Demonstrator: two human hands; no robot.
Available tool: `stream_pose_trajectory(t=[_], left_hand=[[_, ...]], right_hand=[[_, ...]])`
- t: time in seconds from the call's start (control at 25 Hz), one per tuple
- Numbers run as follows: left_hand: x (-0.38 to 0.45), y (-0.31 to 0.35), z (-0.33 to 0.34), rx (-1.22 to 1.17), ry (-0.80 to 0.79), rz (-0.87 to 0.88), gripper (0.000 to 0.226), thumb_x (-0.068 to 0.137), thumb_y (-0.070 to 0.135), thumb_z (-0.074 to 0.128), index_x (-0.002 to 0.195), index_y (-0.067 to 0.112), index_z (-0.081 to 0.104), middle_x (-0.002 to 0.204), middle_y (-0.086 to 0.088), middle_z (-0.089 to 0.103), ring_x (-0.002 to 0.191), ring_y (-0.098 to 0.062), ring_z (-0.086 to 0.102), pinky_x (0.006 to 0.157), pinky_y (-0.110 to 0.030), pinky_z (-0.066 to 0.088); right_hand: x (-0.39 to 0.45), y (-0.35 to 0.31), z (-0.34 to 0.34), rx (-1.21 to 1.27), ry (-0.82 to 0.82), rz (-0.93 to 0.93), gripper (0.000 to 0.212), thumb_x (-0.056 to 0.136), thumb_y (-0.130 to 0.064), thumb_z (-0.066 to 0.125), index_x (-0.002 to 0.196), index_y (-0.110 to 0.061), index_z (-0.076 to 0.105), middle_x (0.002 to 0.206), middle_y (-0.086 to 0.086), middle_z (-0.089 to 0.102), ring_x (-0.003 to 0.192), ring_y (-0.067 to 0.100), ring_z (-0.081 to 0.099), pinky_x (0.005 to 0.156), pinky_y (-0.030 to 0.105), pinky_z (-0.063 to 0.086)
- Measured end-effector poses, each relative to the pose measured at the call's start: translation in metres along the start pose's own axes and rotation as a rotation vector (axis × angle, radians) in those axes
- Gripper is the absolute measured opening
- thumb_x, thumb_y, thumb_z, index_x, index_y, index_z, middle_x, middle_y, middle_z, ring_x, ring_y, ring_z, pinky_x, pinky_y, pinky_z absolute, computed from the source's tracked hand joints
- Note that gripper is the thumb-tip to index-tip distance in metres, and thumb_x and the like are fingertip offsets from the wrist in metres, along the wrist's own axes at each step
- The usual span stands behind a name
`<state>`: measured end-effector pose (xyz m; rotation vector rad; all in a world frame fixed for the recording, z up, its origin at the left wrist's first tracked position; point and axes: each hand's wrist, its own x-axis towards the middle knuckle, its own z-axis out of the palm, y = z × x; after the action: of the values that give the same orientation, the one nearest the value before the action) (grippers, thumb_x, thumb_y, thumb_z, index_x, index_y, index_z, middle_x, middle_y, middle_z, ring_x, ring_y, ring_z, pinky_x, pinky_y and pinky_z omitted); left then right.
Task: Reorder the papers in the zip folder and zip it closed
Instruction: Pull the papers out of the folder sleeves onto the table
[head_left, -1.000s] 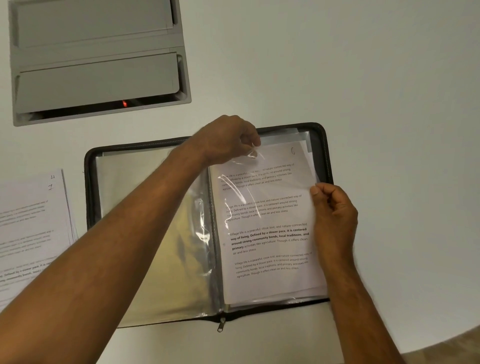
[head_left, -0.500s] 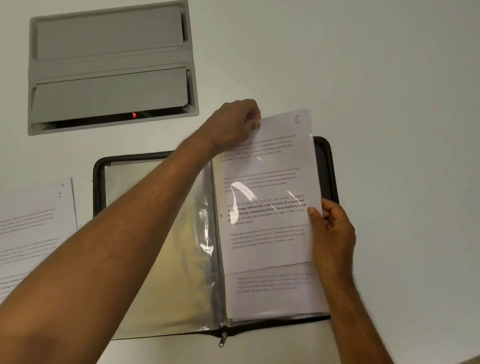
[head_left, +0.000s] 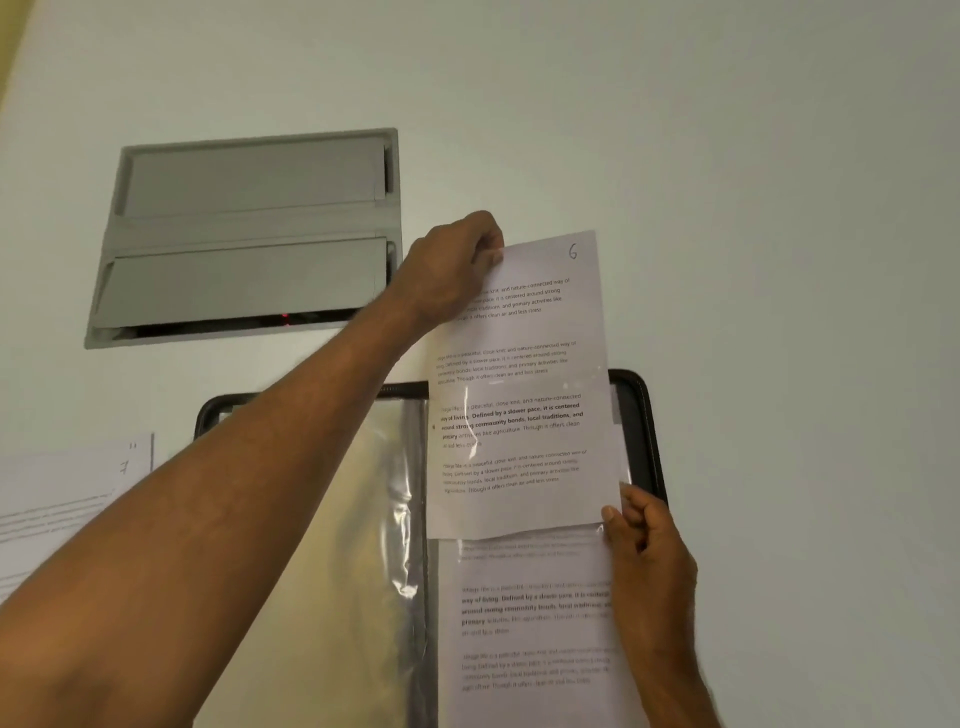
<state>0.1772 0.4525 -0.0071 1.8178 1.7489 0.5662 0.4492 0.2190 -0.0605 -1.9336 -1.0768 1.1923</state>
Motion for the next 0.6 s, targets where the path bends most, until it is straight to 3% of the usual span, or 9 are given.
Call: stream_pose_trajectory(t=[0.12, 0.2, 0.32, 0.6], left_hand=[[0.007, 0.005, -0.011, 0.003, 0.026, -0.003, 0.008, 0.103, 0.024, 0.051, 0.1, 0.02, 0.057, 0.091, 0.007, 0.064, 0.086, -0.019, 0.06, 0.075, -0.037, 0.047], [0.012, 0.011, -0.02, 0.02, 0.051, 0.009, 0.009, 0.102, 0.025, 0.051, 0.1, 0.02, 0.058, 0.093, 0.005, 0.065, 0.087, -0.02, 0.06, 0.078, -0.04, 0.049], [0.015, 0.029, -0.036, 0.062, 0.078, 0.047, 0.011, 0.101, 0.026, 0.051, 0.101, 0.019, 0.059, 0.095, 0.005, 0.066, 0.089, -0.021, 0.061, 0.083, -0.043, 0.051], [0.011, 0.062, -0.069, 0.128, 0.102, 0.112, 0.011, 0.099, 0.027, 0.051, 0.103, 0.021, 0.06, 0.097, 0.009, 0.066, 0.094, -0.021, 0.06, 0.094, -0.046, 0.047]], right_hand=[[0.002, 0.001, 0.003, -0.113, 0.01, -0.041, 0.028, 0.105, -0.021, 0.056, 0.126, -0.039, 0.06, 0.113, -0.013, 0.069, 0.096, 0.003, 0.067, 0.078, 0.024, 0.058], [0.002, 0.001, 0.007, -0.212, 0.036, -0.097, 0.031, 0.106, -0.017, 0.051, 0.134, -0.028, 0.059, 0.115, -0.011, 0.061, 0.101, -0.002, 0.059, 0.081, 0.018, 0.053], [-0.001, -0.002, 0.011, -0.296, 0.071, -0.159, 0.032, 0.107, -0.016, 0.047, 0.137, -0.022, 0.056, 0.11, -0.009, 0.052, 0.097, -0.002, 0.054, 0.084, 0.023, 0.053], [-0.006, 0.003, 0.017, -0.438, 0.097, -0.226, 0.042, 0.106, -0.014, 0.052, 0.147, -0.015, 0.049, 0.111, -0.001, 0.053, 0.095, 0.009, 0.05, 0.074, 0.008, 0.038]])
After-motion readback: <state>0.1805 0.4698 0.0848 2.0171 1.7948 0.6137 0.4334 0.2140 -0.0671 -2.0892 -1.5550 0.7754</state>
